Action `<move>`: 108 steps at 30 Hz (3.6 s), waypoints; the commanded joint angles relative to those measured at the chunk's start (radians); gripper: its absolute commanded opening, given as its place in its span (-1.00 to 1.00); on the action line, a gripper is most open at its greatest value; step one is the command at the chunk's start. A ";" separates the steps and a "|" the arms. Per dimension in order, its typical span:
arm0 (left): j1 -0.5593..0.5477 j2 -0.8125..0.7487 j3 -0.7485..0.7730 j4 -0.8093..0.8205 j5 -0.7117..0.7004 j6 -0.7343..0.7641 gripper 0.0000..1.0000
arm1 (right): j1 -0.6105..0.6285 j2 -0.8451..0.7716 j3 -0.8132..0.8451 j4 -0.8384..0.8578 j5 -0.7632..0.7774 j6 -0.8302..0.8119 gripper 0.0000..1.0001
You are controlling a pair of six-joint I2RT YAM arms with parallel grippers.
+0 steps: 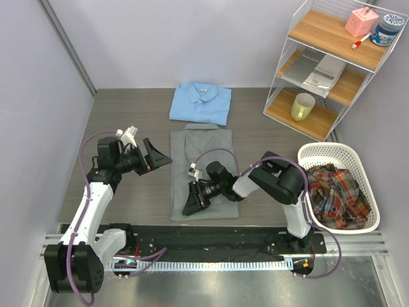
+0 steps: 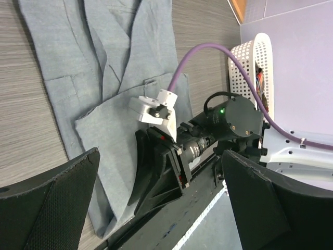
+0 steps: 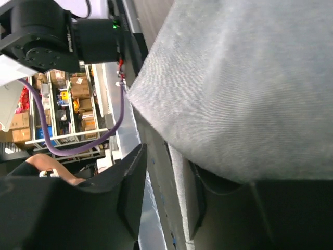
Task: Fold and stack the long sleeve shirts
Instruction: Fold the shirt
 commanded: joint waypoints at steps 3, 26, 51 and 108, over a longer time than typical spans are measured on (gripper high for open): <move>0.029 -0.044 0.047 -0.035 0.038 0.052 1.00 | 0.006 -0.009 -0.019 0.183 0.002 0.046 -0.04; 0.027 0.121 0.049 0.079 0.127 0.077 1.00 | -0.242 -0.166 -0.348 -0.061 -0.040 0.077 0.19; -1.027 -0.160 -0.051 -0.287 -0.707 1.364 1.00 | -0.233 -0.051 0.327 -0.760 0.035 -0.545 -0.37; -1.400 0.218 0.360 -0.535 -0.482 0.953 -0.99 | -0.343 -0.115 0.580 -1.180 -0.046 -0.858 0.09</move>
